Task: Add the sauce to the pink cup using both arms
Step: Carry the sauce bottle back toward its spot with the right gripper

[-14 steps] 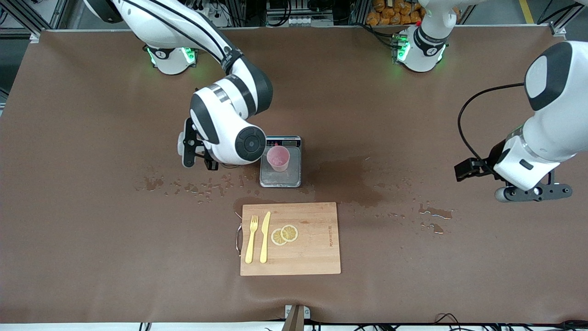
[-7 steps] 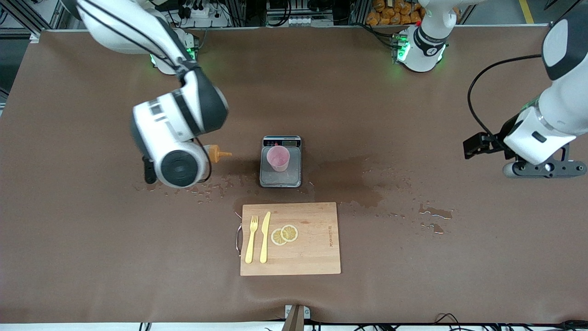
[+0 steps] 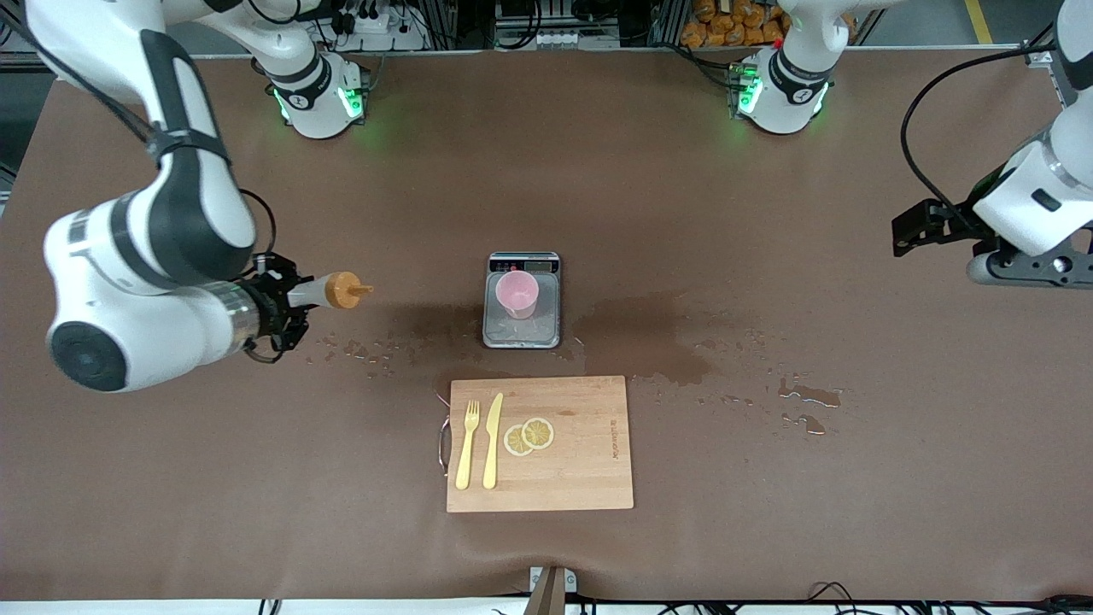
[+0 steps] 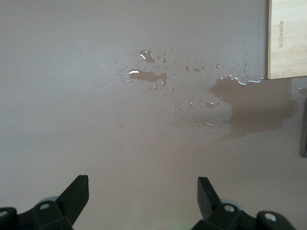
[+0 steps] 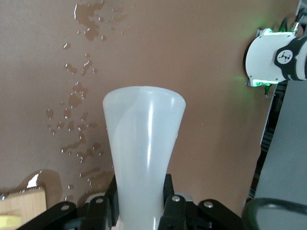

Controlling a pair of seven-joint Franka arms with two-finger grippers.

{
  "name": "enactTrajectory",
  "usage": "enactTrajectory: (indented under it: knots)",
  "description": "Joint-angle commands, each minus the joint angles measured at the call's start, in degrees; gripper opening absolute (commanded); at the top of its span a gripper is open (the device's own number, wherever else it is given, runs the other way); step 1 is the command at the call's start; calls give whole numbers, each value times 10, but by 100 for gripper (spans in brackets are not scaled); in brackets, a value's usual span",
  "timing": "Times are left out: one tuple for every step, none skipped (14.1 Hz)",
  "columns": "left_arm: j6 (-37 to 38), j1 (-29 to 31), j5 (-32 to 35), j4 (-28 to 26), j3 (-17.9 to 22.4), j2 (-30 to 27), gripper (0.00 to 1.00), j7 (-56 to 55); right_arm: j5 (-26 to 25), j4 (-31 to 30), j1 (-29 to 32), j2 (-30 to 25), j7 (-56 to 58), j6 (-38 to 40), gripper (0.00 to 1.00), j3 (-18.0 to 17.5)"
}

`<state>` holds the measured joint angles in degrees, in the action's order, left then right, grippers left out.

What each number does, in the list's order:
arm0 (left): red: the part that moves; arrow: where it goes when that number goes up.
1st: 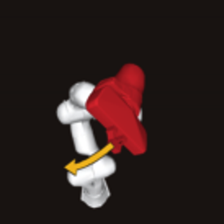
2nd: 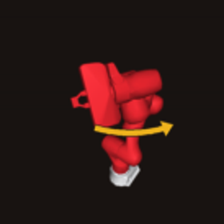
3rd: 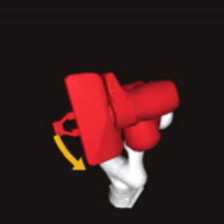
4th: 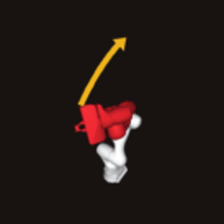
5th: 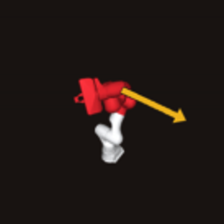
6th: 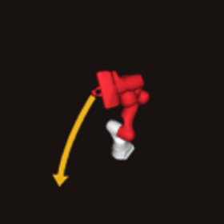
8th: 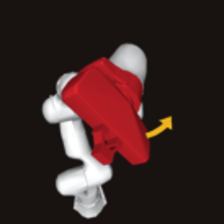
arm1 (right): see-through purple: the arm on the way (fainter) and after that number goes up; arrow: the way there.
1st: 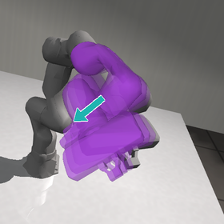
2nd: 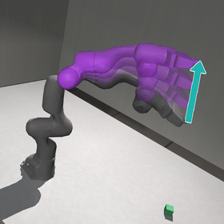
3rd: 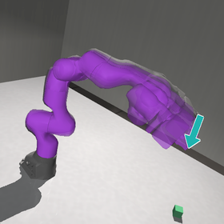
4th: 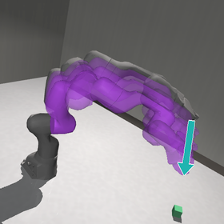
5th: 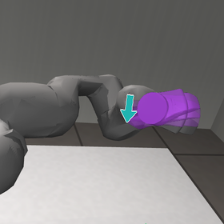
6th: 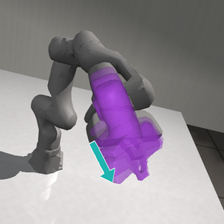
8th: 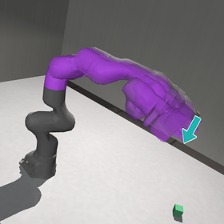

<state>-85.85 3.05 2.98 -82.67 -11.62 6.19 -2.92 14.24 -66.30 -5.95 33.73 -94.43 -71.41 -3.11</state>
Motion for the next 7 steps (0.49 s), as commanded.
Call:
enactTrajectory:
  knots:
    - [20, -57, -14, -18, 59, -40, 100, 11, 87, -10, 79, -8, 89, 5, 38, -8]
    - [21, -67, -25, -18, 71, -43, 100, 10, 112, -12, 111, -4, 132, 7, 38, -8]
    - [21, -81, -31, -18, 87, -45, 100, 10, 126, -18, 135, -2, 177, 11, 38, -8]
    - [21, -92, -31, -18, 98, -46, 100, 10, 127, -27, 151, -1, 211, 12, 38, -8]
    - [21, -94, -31, -18, 100, -49, 100, 10, 131, -29, 163, 3, 238, 12, 38, -8]
    - [21, -94, -31, -18, 100, -50, 100, 10, 138, -29, 184, 10, 268, 13, 38, -8]
    - [21, -94, -31, -18, 100, -49, 100, 9, 156, -30, 205, 21, 297, 13, 38, -8]
